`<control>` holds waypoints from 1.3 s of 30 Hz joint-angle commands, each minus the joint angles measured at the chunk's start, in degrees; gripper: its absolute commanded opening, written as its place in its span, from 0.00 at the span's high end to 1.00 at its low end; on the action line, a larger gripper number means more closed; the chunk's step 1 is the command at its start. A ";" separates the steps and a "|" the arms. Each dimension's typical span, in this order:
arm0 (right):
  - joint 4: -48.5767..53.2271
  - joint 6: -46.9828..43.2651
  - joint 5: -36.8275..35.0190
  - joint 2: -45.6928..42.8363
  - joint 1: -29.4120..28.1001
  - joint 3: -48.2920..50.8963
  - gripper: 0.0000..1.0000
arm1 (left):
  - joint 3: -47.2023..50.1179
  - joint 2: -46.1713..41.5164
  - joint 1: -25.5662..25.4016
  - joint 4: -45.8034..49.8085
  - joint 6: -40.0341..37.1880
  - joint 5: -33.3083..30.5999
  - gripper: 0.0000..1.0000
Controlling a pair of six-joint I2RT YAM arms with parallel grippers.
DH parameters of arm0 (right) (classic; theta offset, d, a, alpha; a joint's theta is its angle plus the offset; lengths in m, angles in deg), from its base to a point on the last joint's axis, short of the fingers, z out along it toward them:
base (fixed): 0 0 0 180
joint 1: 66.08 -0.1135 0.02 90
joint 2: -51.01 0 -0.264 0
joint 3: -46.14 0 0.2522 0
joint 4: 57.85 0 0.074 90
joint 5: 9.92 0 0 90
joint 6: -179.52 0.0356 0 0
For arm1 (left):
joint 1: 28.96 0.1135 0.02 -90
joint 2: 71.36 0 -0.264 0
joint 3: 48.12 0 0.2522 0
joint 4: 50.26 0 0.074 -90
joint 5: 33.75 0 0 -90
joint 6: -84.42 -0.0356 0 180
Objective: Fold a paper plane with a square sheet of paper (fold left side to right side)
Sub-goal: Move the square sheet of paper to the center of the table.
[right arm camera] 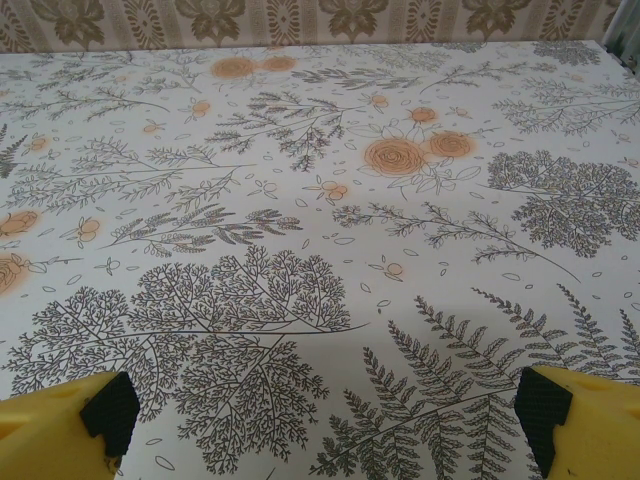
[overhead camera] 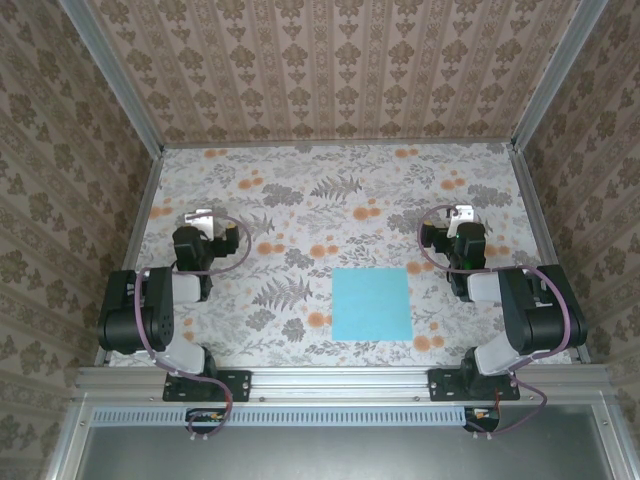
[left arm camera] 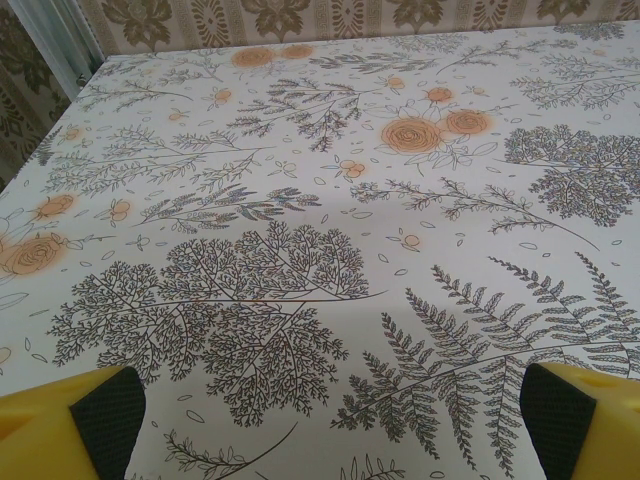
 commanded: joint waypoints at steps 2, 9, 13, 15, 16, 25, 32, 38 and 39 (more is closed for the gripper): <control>-1.76 0.83 -0.59 -0.12 -0.34 -0.55 0.00 | -0.79 -0.33 -0.38 -0.09 -1.32 -0.50 0.00; -2.00 1.01 -0.16 -0.20 -0.09 -0.31 0.00 | 0.41 -0.78 -0.30 -2.41 -0.57 -2.17 0.00; -1.97 2.03 -2.00 -1.09 0.01 0.06 0.00 | 2.24 -6.66 -0.31 -0.37 0.02 -4.02 0.00; 0.01 2.15 -3.01 -3.43 0.01 0.09 0.00 | 1.52 -11.11 -0.38 4.61 0.09 -4.73 0.00; 1.84 2.37 -3.58 -5.27 0.01 -0.10 0.00 | 0.88 -13.52 -0.57 7.55 0.19 -5.42 0.00; 27.30 13.61 -2.23 -23.63 -0.51 -5.11 0.00 | -10.66 -27.57 -3.61 40.23 14.23 -2.24 0.00; 52.10 24.09 3.69 -32.83 -3.93 -12.54 0.00 | -20.11 -24.04 -21.03 54.82 15.22 4.06 0.04; 67.05 26.07 3.41 -37.60 -5.09 -16.13 0.00 | -26.88 -15.93 -39.51 63.34 12.71 9.69 0.19; 68.50 26.07 3.35 -38.25 -5.18 -16.34 0.00 | -27.29 -14.56 -42.15 63.64 12.66 10.01 0.21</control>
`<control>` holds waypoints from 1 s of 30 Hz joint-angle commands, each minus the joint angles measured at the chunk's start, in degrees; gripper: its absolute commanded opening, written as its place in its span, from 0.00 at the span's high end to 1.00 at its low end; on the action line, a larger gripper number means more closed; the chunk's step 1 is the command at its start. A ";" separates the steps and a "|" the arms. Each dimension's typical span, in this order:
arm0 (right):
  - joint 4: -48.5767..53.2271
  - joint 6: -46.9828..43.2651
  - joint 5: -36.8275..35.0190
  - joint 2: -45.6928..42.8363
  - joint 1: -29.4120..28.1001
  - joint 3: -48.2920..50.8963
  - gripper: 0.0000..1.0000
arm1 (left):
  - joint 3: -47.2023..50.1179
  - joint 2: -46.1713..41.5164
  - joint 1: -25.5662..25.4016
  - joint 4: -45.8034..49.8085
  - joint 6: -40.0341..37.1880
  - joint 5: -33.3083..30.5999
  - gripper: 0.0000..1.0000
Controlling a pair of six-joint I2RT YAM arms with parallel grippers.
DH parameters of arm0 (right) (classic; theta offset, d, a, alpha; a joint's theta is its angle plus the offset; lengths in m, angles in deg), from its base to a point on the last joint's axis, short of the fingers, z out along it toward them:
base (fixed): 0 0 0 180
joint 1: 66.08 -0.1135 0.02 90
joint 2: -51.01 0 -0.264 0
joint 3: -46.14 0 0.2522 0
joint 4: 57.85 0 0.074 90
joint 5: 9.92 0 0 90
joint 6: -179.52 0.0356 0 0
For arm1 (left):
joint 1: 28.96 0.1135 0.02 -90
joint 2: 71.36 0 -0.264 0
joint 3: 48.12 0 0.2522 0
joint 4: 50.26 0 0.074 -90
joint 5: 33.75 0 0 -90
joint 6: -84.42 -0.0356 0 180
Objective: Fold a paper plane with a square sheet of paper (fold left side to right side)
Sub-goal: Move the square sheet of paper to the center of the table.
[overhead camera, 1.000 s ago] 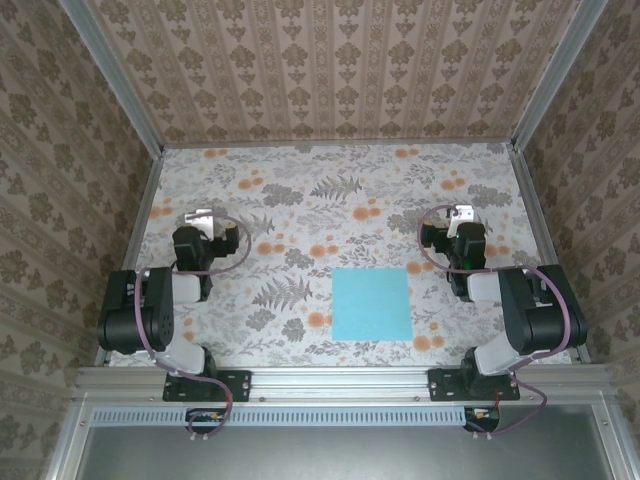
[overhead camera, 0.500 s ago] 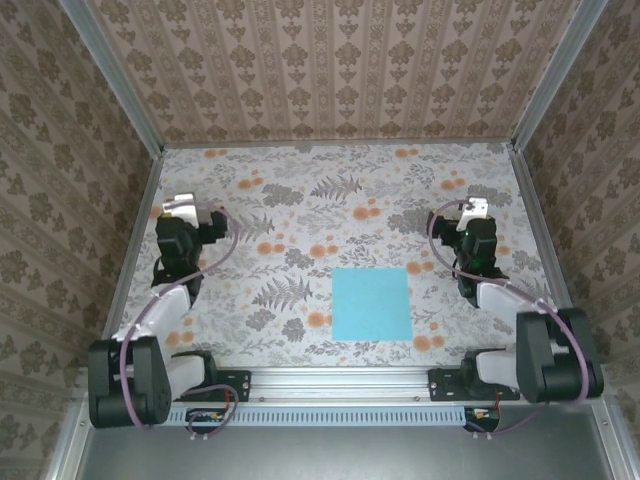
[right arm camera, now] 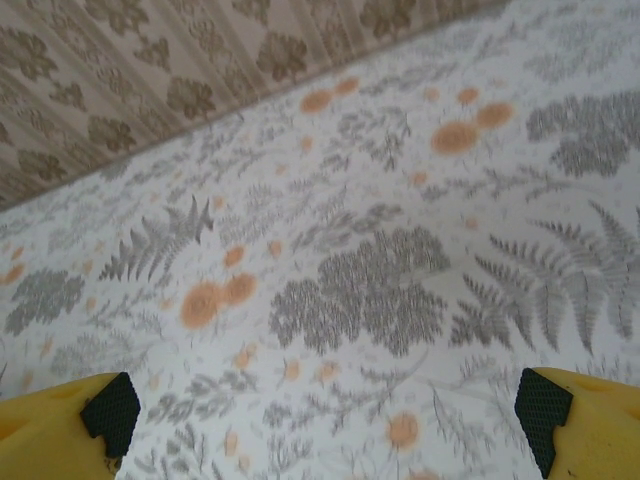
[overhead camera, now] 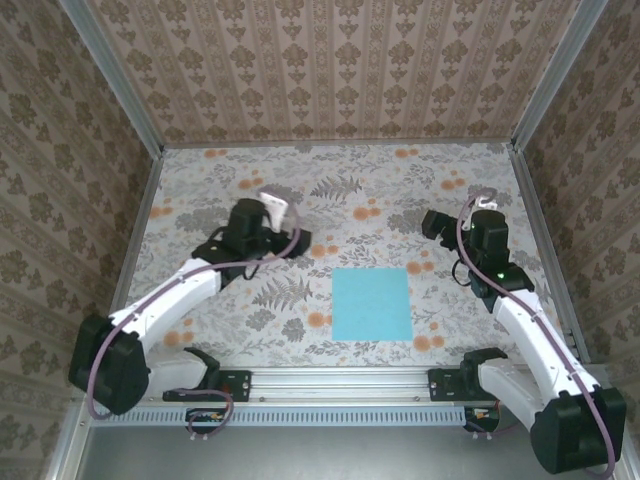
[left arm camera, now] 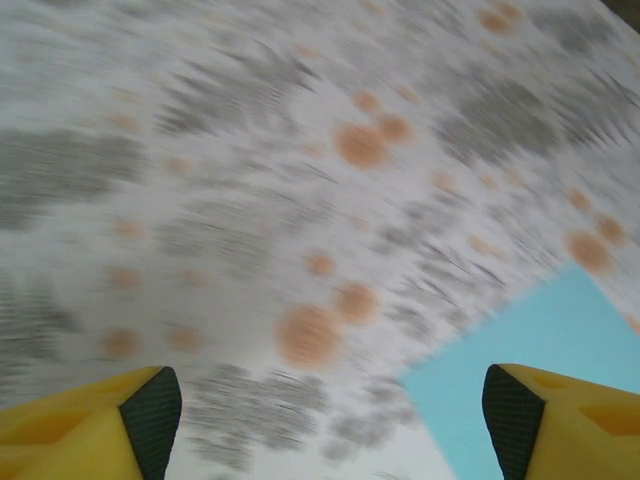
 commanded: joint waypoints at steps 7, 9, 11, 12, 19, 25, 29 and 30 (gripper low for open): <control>17.13 1.45 -1.18 -5.45 -0.66 -2.60 0.00 | -7.63 14.66 -16.58 9.91 -2.43 4.16 0.39; 17.81 1.20 -1.58 -6.04 -0.66 -2.63 0.00 | -9.74 19.17 -18.61 9.50 -2.53 5.28 0.45; 18.20 1.12 -1.97 -6.36 -0.66 -2.64 0.00 | -12.28 23.12 -20.28 9.89 -3.02 4.93 0.50; 18.34 1.09 -2.07 -6.50 -0.64 -2.46 0.00 | -13.71 25.22 -21.08 10.20 -3.34 4.81 0.53; 18.91 0.29 -2.98 -7.08 -0.66 -2.84 0.00 | -21.83 34.97 -23.32 15.46 -4.92 2.35 0.67; 18.91 -0.22 -3.27 -7.08 -0.66 -2.94 0.00 | -25.21 39.06 -24.05 19.13 -5.55 -0.94 0.72; 18.91 -0.45 -3.42 -7.09 -0.66 -2.95 0.00 | -25.75 40.64 -24.09 20.06 -6.12 -2.06 0.73; 18.98 -0.50 -3.43 -7.10 -0.66 -2.96 0.00 | -25.71 40.92 -24.08 20.19 -6.21 -2.55 0.74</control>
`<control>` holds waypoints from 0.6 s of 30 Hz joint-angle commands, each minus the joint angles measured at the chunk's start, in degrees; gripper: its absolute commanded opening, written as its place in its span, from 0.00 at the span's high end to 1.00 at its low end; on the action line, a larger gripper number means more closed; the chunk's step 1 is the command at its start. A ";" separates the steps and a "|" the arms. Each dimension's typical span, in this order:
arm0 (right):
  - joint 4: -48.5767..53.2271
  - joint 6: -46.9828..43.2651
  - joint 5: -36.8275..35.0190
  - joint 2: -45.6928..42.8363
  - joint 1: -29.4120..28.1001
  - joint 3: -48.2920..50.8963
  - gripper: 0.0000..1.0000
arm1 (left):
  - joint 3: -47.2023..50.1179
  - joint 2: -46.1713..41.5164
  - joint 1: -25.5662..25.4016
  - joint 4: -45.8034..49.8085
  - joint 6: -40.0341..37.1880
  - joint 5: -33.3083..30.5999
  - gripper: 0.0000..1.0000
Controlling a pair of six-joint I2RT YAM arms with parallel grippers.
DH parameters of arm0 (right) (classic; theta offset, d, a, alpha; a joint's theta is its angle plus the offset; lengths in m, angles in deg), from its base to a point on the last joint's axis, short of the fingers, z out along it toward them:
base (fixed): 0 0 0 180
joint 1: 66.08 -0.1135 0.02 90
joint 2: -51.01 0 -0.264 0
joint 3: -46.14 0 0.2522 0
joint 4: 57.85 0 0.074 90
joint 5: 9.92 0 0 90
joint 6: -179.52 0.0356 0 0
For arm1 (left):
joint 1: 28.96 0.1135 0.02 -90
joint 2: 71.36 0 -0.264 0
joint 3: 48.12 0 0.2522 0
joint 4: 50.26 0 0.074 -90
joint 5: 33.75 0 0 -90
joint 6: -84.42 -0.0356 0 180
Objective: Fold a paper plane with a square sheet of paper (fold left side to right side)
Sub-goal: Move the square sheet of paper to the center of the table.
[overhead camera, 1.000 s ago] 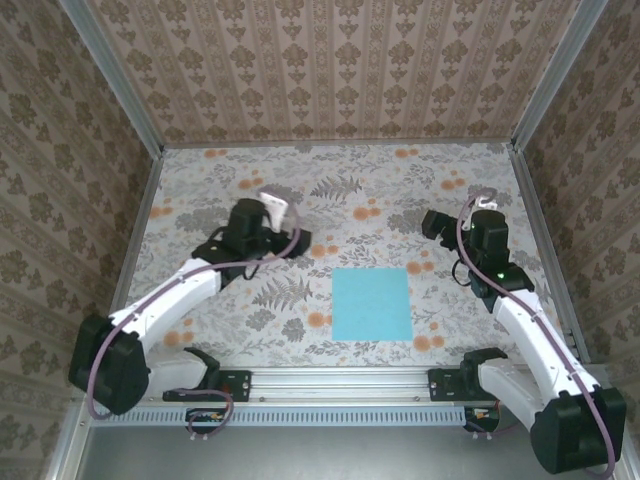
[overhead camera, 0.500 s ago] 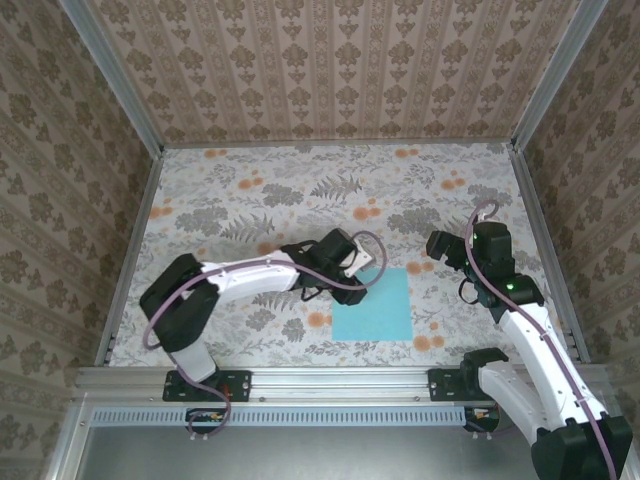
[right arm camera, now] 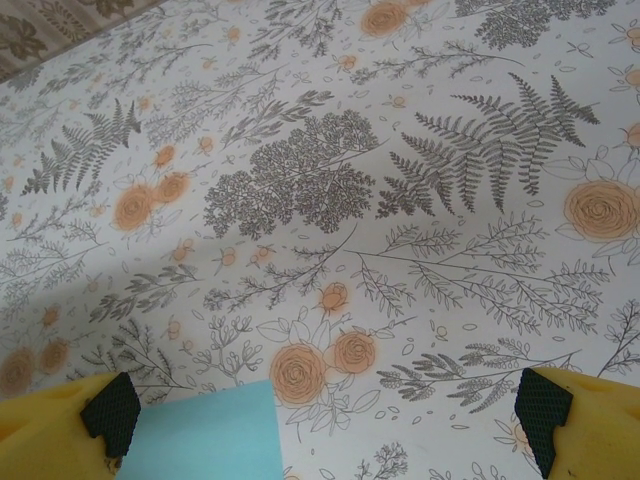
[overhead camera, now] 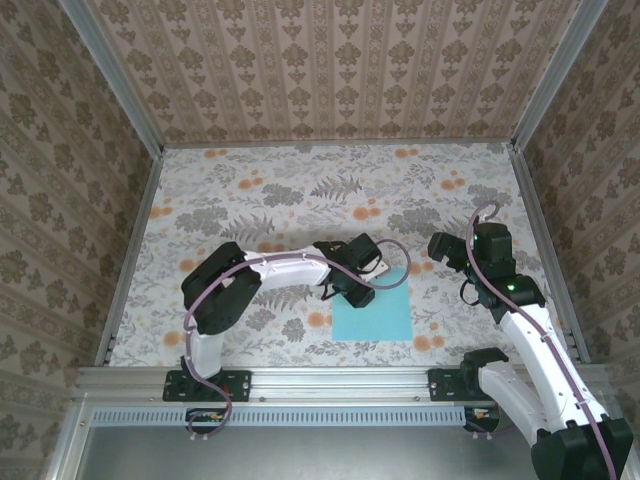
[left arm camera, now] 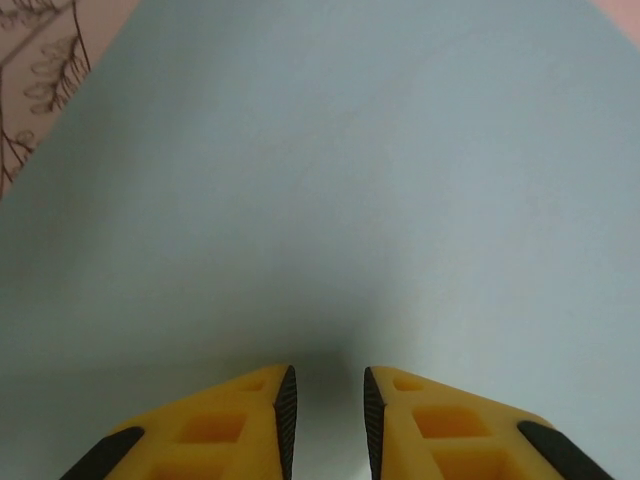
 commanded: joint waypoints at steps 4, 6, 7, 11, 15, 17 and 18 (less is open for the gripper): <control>1.49 -1.18 -1.73 -0.84 -0.33 -2.07 0.00 | -1.05 1.68 0.35 3.22 -2.09 -2.47 0.75; 1.52 -1.24 -1.73 -0.84 -0.33 -2.16 0.00 | -0.76 1.74 1.00 3.11 -2.39 -2.51 0.76; 1.60 -1.32 -1.73 -0.89 -0.33 -2.17 0.00 | -0.47 1.66 1.46 3.10 -2.64 -2.55 0.76; 1.91 -1.43 -1.73 -0.89 -0.33 -2.21 0.00 | 0.72 1.14 3.84 2.99 -4.41 -2.42 0.76; 2.13 -1.57 -1.80 -0.89 -0.33 -2.23 0.00 | 0.60 1.21 6.76 3.02 -7.51 -2.11 0.77; 2.38 -1.63 -1.64 -0.84 -0.33 -2.17 0.00 | 0.06 1.42 8.48 3.19 -9.21 -2.07 0.77; 2.55 -1.59 -1.49 -0.83 -0.35 -2.16 0.00 | -0.25 1.54 9.30 3.35 -9.82 -2.07 0.77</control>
